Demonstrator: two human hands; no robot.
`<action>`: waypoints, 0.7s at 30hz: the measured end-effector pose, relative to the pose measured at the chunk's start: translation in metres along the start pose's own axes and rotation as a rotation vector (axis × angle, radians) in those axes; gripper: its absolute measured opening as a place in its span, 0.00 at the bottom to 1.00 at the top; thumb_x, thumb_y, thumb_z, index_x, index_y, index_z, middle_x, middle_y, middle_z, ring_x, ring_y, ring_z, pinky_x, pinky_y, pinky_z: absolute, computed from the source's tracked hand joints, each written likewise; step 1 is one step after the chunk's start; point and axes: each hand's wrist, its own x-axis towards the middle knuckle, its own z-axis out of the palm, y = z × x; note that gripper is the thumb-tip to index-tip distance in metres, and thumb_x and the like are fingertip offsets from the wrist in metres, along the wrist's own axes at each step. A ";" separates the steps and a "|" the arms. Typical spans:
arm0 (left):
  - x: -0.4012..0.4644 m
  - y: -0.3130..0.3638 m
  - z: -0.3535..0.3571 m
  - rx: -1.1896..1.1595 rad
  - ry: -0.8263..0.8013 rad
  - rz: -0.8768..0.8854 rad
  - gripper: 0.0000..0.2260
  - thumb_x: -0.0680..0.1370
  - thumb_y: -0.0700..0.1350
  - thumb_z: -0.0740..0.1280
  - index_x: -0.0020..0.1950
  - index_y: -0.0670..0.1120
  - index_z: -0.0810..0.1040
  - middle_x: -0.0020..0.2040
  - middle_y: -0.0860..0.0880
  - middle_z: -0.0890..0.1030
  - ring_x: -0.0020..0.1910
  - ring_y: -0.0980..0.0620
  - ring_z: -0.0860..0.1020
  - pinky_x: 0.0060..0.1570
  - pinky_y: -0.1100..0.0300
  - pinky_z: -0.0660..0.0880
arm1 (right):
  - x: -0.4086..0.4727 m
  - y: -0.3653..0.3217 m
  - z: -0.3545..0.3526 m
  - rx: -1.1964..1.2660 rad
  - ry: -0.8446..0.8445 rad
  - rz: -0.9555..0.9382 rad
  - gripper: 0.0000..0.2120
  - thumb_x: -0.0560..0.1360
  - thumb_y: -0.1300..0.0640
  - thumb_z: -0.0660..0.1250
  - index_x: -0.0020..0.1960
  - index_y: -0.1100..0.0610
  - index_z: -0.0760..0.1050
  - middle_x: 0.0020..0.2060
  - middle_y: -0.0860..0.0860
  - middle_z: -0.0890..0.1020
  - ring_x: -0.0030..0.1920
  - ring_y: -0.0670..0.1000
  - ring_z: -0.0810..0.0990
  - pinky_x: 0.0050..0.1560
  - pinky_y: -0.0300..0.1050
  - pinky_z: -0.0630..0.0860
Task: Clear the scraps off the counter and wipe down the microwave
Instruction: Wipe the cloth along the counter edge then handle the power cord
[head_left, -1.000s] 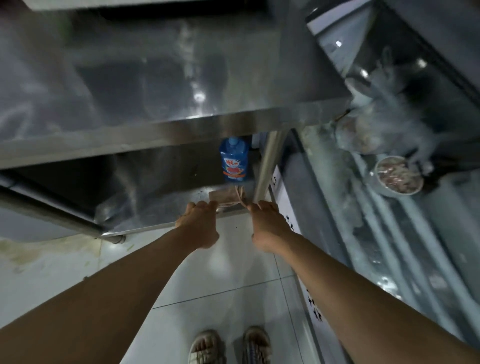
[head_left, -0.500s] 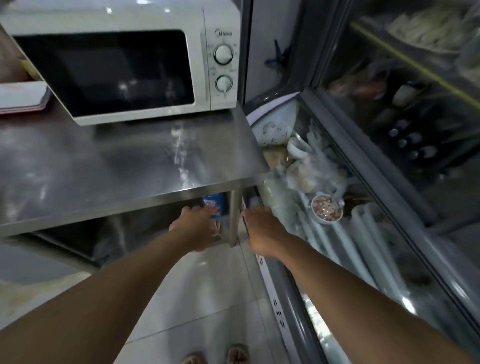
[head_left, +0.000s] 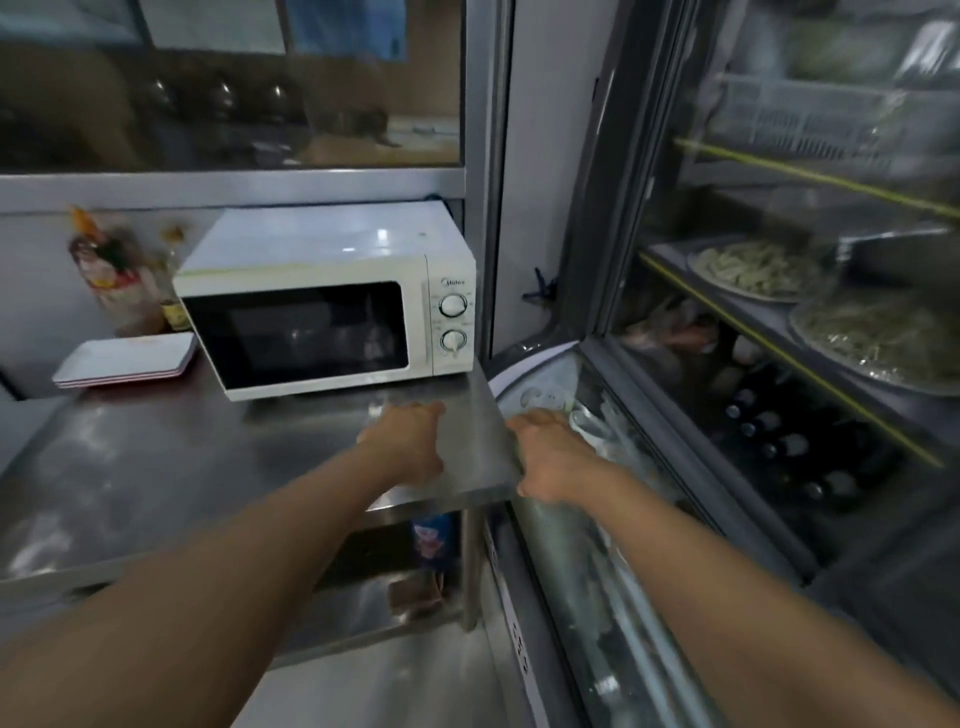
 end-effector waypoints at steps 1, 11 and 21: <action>0.001 0.002 -0.010 0.013 0.015 -0.005 0.30 0.73 0.47 0.69 0.72 0.48 0.61 0.68 0.44 0.70 0.69 0.42 0.64 0.64 0.47 0.69 | 0.001 0.001 -0.010 -0.007 0.010 -0.004 0.31 0.70 0.61 0.68 0.70 0.58 0.61 0.68 0.58 0.63 0.69 0.60 0.60 0.68 0.52 0.65; 0.011 0.010 -0.082 -0.004 0.175 -0.029 0.33 0.71 0.48 0.70 0.73 0.48 0.60 0.66 0.45 0.70 0.66 0.41 0.65 0.64 0.45 0.68 | 0.022 0.007 -0.081 -0.035 0.109 -0.055 0.33 0.70 0.60 0.67 0.72 0.59 0.58 0.69 0.57 0.63 0.70 0.59 0.58 0.69 0.52 0.64; 0.050 -0.015 -0.122 -0.006 0.226 -0.059 0.33 0.71 0.48 0.69 0.73 0.48 0.59 0.68 0.45 0.69 0.68 0.41 0.64 0.65 0.45 0.67 | 0.074 0.001 -0.118 0.034 0.121 -0.092 0.34 0.71 0.55 0.69 0.72 0.59 0.58 0.69 0.57 0.62 0.71 0.58 0.57 0.69 0.52 0.64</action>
